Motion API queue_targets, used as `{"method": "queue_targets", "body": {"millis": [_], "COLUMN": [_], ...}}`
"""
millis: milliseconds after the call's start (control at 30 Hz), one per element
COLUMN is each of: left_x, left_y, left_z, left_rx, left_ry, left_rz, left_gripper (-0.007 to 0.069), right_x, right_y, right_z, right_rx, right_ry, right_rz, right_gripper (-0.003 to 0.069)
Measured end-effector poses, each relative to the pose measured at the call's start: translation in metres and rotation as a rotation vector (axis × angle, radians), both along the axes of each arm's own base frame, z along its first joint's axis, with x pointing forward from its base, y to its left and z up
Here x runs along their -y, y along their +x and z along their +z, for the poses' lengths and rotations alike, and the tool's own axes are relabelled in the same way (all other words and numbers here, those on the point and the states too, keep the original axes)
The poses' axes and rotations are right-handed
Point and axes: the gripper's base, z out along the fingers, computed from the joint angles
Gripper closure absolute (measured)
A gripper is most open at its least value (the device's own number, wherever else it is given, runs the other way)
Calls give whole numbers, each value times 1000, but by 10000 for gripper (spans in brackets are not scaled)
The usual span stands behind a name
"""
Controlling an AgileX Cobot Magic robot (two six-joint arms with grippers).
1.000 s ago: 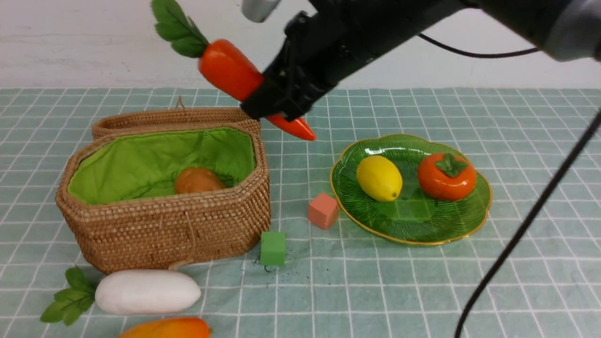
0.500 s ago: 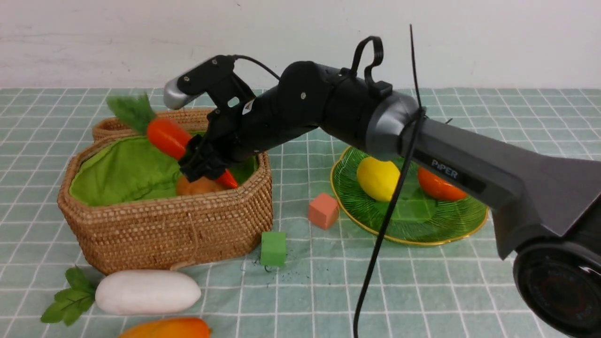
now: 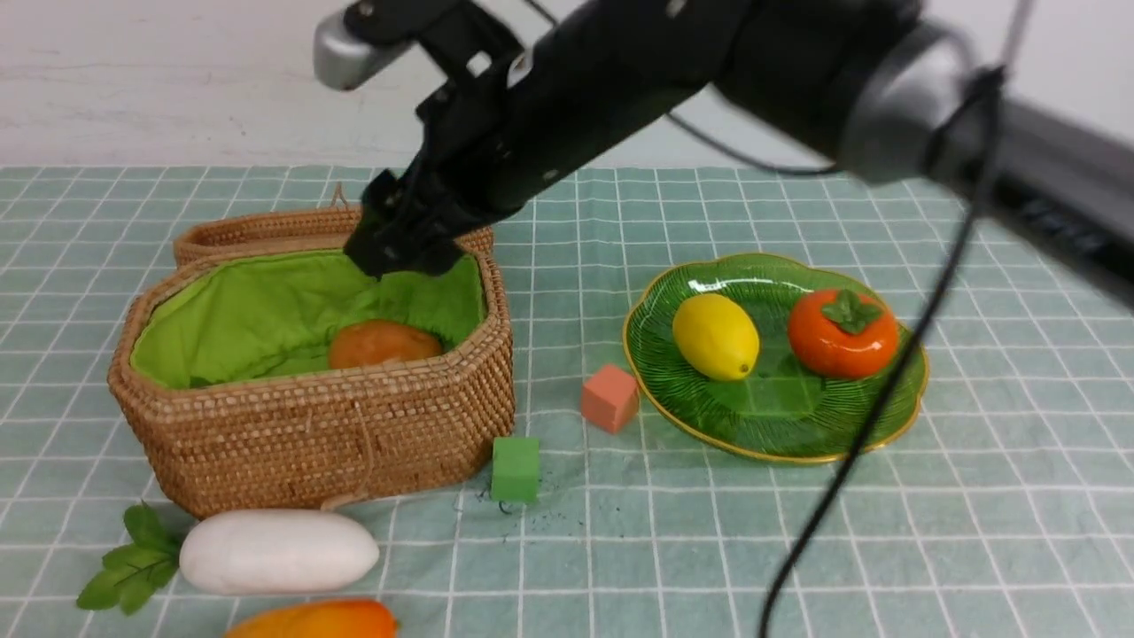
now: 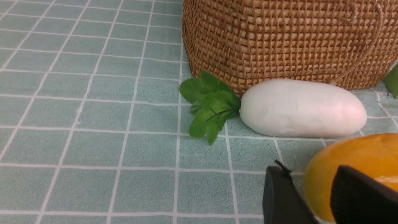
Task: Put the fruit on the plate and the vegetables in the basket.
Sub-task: Grab an eggplant with your right arm and place it in the basket on the left.
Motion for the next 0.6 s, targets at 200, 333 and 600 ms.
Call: {"method": "queue_targets", "body": {"millis": [200, 333, 600], "left_x": [0, 0, 0], "left_y": [0, 0, 0], "left_z": [0, 0, 0], "left_rx": [0, 0, 0], "left_ry": [0, 0, 0], "left_rz": [0, 0, 0], "left_gripper": [386, 386, 386], "right_x": [31, 39, 25], "right_y": [-47, -74, -124], "right_z": [30, 8, -82], "right_rx": [20, 15, 5], "right_ry": [-56, -134, -302], "right_rz": [116, 215, 472], "right_gripper": [181, 184, 167]}}
